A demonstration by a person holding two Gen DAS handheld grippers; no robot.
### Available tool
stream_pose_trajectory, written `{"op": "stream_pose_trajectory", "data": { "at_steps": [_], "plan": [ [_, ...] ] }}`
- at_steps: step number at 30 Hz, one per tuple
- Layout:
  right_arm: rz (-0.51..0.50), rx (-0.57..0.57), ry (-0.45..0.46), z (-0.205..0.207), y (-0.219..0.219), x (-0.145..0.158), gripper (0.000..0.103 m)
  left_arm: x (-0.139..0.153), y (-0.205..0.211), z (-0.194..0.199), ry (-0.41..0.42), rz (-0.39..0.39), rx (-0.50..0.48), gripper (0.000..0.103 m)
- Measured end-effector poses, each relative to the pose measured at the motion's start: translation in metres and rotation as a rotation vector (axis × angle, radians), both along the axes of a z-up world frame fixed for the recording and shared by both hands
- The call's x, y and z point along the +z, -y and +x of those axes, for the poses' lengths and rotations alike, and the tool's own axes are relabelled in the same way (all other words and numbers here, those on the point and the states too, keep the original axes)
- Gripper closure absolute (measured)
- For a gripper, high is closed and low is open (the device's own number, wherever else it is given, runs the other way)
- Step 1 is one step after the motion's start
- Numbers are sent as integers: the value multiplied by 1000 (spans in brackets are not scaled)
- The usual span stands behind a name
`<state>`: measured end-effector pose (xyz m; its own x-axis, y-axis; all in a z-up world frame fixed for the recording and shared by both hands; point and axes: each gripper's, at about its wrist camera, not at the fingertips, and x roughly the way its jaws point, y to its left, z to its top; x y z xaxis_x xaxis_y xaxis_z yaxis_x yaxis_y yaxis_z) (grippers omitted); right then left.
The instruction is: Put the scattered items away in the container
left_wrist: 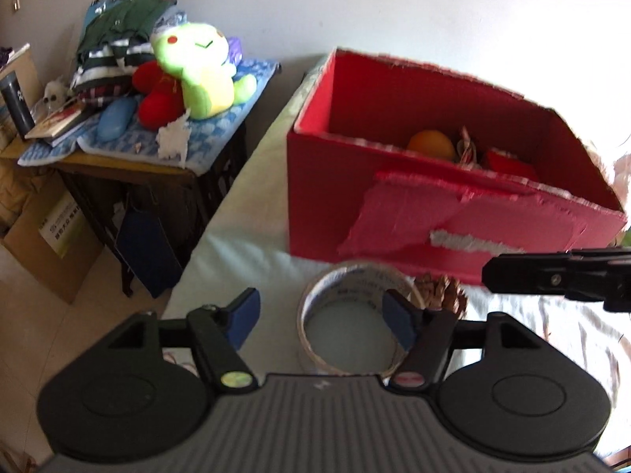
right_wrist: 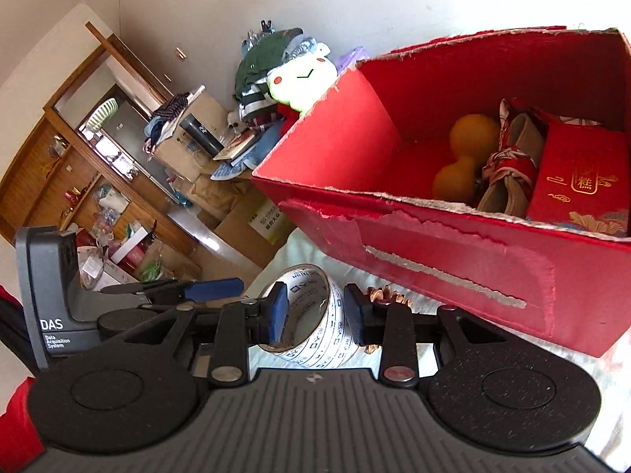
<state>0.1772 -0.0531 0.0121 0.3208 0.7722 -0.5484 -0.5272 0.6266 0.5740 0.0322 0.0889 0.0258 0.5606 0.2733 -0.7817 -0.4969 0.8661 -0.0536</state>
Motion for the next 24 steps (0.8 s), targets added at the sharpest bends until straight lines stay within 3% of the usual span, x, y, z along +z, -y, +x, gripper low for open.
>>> {"op": "stream_pose_trajectory", "data": {
  "at_steps": [2,6,9,14,24],
  "plan": [
    [-17,7,21,-3,-4,0,68,-6,-4,2,-13,-21,5,34],
    [-60,23,51,-4,-16,-2,68,-20,-9,9,-55,-58,1,54],
    [-95,33,64,-2,-27,-6,69,-27,-11,9,-77,-74,11,55],
    [-159,59,98,0,-46,-12,70,-34,-15,7,-82,-107,24,69],
    [-288,79,71,9,-71,-34,88,-42,-18,7,-101,-115,34,72]
  ]
}}
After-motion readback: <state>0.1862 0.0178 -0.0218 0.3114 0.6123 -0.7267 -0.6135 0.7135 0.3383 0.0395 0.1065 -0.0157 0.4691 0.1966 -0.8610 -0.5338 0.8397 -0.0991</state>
